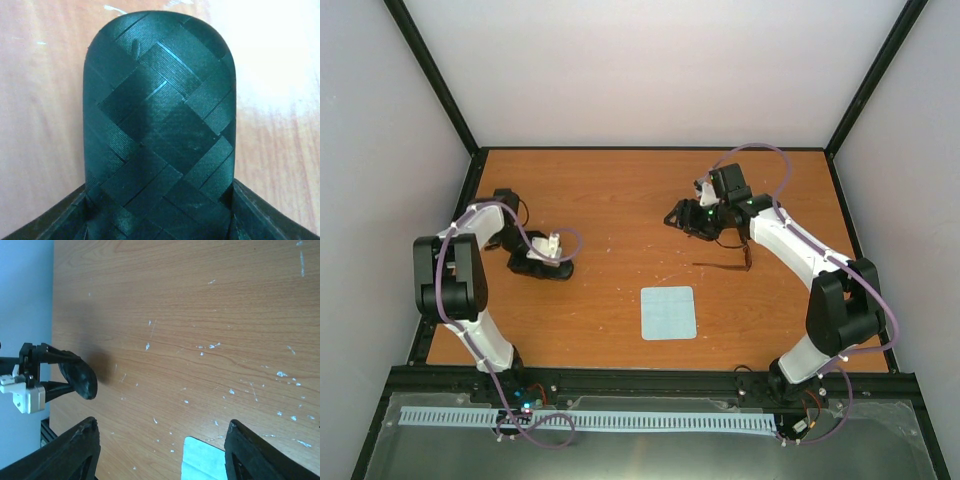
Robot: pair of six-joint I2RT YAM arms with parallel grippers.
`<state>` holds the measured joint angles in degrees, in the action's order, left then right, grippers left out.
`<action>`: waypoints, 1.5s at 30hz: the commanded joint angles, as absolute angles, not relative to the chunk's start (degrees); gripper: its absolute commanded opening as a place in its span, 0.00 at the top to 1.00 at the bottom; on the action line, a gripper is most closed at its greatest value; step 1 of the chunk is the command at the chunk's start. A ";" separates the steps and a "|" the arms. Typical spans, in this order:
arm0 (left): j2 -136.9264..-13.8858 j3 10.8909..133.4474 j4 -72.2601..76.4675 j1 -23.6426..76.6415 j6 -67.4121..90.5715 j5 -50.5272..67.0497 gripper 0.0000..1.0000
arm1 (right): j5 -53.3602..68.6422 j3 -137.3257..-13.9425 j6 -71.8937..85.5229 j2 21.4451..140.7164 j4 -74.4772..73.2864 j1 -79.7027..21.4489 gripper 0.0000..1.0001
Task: Organize the sunglasses
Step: Pick up the sunglasses case at the center of the board.
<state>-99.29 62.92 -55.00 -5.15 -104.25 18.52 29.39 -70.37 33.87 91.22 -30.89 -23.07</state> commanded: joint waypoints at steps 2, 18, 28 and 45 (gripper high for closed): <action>-105.36 77.00 -69.40 -4.22 -98.34 28.44 0.65 | 31.59 -71.67 34.30 91.02 -26.94 -23.64 0.28; -129.80 117.83 -75.25 0.73 -46.33 93.61 0.61 | 41.05 -69.53 41.58 91.67 1.96 -25.61 0.05; -127.17 122.00 -65.33 5.35 -27.94 111.89 0.62 | 34.24 -82.20 35.07 100.31 -2.44 -32.22 0.06; -122.48 124.35 -74.76 5.51 -30.98 112.03 0.61 | 35.81 -78.41 39.25 99.86 10.23 -30.16 0.09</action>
